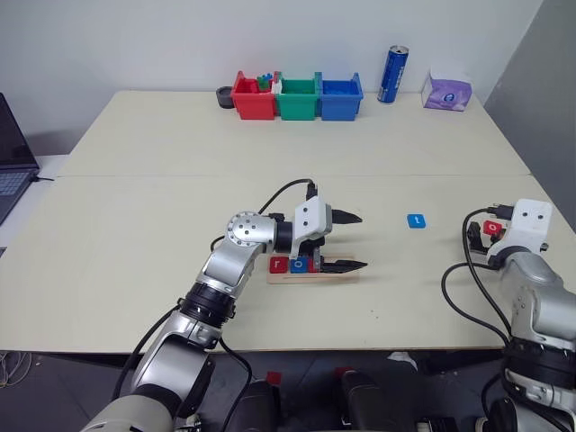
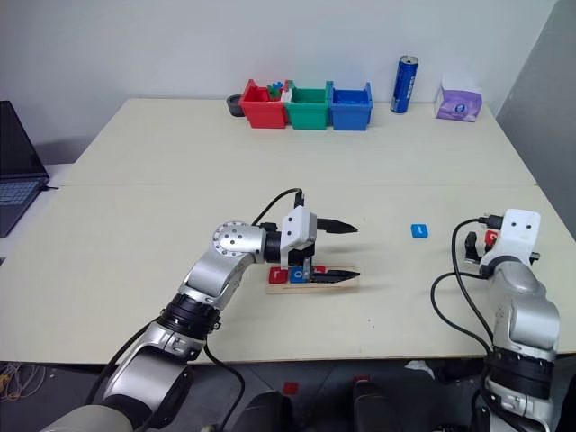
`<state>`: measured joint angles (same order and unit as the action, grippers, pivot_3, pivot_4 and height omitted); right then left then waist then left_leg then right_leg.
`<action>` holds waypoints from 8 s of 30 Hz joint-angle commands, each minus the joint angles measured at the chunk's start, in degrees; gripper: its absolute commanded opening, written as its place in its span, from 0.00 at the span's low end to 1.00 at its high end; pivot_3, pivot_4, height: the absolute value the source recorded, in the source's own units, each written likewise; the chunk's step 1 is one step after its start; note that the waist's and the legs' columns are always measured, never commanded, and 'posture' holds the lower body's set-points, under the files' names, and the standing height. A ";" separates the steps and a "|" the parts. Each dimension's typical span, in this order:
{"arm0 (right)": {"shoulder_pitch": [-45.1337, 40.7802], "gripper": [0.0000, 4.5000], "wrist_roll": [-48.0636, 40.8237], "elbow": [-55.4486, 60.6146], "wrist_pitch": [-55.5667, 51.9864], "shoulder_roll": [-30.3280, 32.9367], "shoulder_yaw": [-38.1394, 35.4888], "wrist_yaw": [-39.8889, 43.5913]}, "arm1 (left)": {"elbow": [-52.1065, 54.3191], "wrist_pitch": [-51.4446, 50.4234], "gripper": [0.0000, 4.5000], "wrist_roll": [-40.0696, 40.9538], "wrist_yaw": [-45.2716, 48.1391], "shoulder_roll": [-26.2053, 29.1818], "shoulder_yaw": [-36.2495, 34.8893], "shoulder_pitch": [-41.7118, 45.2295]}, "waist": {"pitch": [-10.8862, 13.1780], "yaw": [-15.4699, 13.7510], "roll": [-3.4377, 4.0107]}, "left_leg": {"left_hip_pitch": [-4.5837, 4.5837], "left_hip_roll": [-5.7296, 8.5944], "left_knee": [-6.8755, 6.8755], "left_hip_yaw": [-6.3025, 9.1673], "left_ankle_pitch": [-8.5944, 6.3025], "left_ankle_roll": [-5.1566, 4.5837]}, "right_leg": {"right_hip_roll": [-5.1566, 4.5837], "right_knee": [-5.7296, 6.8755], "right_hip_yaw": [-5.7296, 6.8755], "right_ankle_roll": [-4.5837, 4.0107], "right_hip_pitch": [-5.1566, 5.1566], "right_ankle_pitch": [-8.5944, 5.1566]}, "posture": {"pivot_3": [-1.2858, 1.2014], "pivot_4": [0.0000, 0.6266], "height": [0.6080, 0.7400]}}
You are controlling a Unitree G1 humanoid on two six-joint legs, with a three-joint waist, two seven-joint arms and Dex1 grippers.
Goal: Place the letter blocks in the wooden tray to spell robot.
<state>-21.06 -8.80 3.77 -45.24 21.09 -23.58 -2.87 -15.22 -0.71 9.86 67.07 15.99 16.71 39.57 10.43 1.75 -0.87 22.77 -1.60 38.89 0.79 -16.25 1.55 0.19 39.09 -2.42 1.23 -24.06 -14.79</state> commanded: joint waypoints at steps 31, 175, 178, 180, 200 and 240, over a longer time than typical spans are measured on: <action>-5.31 0.79 -2.20 -26.96 17.88 -0.34 -3.89 -1.60 | -0.63 1.76 1.00 -0.68 0.53 -0.94 0.48 2.95 | -0.03 0.04 0.01 | -0.31 0.00 0.00 -0.02 0.00 0.00 | -0.03 -0.08 -0.01 0.03 0.36 0.01 | 0.52 0.24 1.00; -10.50 0.32 0.07 -18.93 38.51 8.85 38.01 71.62 | 12.89 -4.12 1.00 9.20 11.63 21.70 -10.14 -11.96 | 0.08 -0.15 -0.10 | -0.02 -0.05 0.05 0.38 -0.18 -0.31 | -0.09 0.00 0.20 -0.12 0.01 -0.13 | 0.52 0.24 1.00; -10.48 0.32 0.38 -19.08 39.16 8.58 38.17 71.85 | 12.90 -4.05 1.00 9.09 11.51 21.77 -10.20 -11.96 | 0.08 -0.15 -0.10 | -0.02 -0.05 0.05 0.37 -0.18 -0.31 | -0.09 0.00 0.19 -0.12 0.01 -0.13 | 0.52 0.24 1.00; -10.50 0.32 0.58 -18.97 39.43 8.33 38.36 72.01 | 13.04 -4.07 1.00 9.07 11.54 21.88 -10.20 -12.08 | 0.08 -0.15 -0.10 | -0.03 -0.06 0.05 0.37 -0.18 -0.31 | -0.09 0.01 0.19 -0.12 0.01 -0.13 | 0.52 0.24 1.00; -11.30 0.32 2.93 -20.91 42.05 7.27 38.83 72.32 | 13.12 -3.63 1.00 8.83 11.18 21.83 -10.22 -12.74 | 0.08 -0.14 -0.10 | -0.03 -0.05 0.05 0.37 -0.18 -0.31 | -0.10 0.02 0.19 -0.12 0.02 -0.13 | 0.52 0.24 1.00; -4.37 1.00 -1.03 0.93 13.61 11.42 17.64 45.25 | 12.12 -3.96 1.00 7.30 5.73 15.65 -8.02 -10.10 | 0.07 -0.48 -0.10 | 0.03 -0.02 0.06 0.42 -0.18 -0.31 | -0.15 0.01 0.20 -0.12 0.02 -0.13 | 0.52 0.24 1.00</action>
<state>-26.09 -10.92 0.66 -27.90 32.99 -1.12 50.39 -4.04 -4.75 17.41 74.41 32.62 8.22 28.18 10.50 1.27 -0.98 22.81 -1.62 38.96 1.22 -16.42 1.25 0.05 39.11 -2.24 1.12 -24.04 -14.92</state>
